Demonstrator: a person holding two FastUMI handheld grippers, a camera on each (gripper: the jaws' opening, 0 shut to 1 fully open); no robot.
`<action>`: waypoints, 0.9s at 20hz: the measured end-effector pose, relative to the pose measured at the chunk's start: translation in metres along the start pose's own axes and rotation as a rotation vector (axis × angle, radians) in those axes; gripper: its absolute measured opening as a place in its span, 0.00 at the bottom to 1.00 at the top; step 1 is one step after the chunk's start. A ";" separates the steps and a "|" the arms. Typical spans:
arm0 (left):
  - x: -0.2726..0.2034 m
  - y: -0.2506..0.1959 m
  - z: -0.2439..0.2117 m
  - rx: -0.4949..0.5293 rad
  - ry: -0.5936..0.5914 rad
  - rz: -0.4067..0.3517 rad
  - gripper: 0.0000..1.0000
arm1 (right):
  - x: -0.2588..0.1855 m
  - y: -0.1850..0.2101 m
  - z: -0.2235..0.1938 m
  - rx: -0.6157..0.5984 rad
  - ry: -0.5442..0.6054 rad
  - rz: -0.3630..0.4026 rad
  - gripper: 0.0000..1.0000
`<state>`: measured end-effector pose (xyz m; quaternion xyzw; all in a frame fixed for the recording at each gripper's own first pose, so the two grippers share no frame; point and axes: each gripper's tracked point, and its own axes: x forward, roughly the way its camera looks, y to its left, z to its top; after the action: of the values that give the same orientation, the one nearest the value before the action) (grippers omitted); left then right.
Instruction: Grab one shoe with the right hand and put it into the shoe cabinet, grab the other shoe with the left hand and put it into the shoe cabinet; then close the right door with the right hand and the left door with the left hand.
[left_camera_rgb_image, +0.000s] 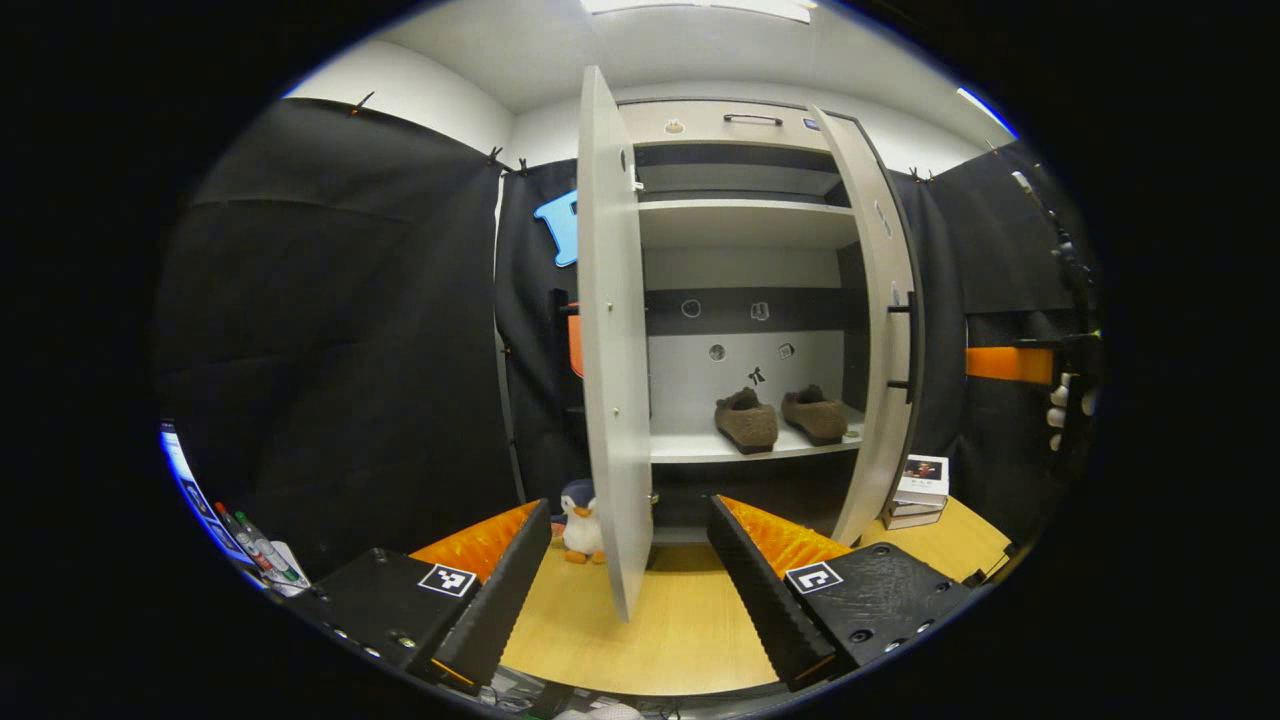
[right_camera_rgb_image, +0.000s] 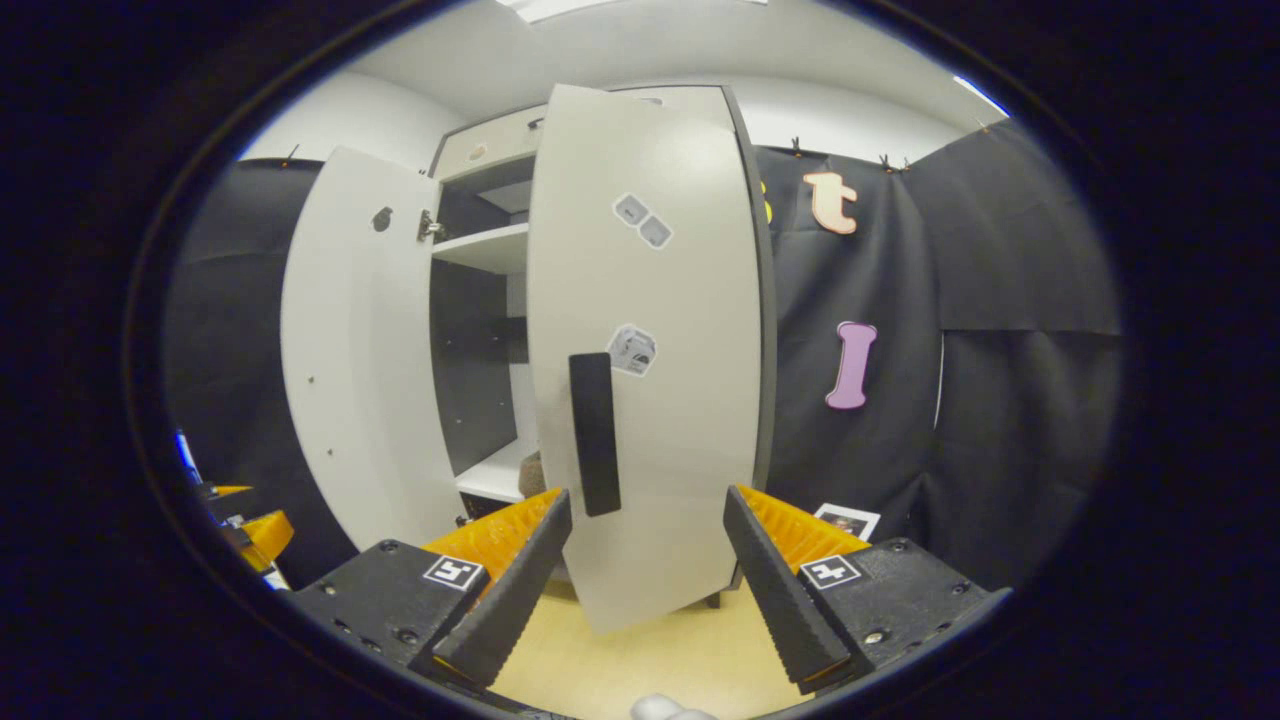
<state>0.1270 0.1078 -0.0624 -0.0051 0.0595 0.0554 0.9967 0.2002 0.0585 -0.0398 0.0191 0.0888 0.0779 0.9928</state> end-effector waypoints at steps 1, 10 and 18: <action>0.006 0.010 0.003 -0.004 -0.006 0.001 0.96 | -0.011 0.003 -0.012 0.001 0.016 -0.007 1.00; 0.095 0.117 0.043 0.014 -0.064 0.133 0.96 | -0.076 0.009 -0.099 0.033 0.179 -0.091 1.00; 0.146 0.130 0.077 0.038 -0.109 0.142 0.96 | -0.094 -0.016 -0.089 0.036 0.151 -0.187 1.00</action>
<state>0.2657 0.2544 -0.0040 0.0212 0.0067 0.1252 0.9919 0.0954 0.0299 -0.1120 0.0228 0.1661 -0.0153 0.9857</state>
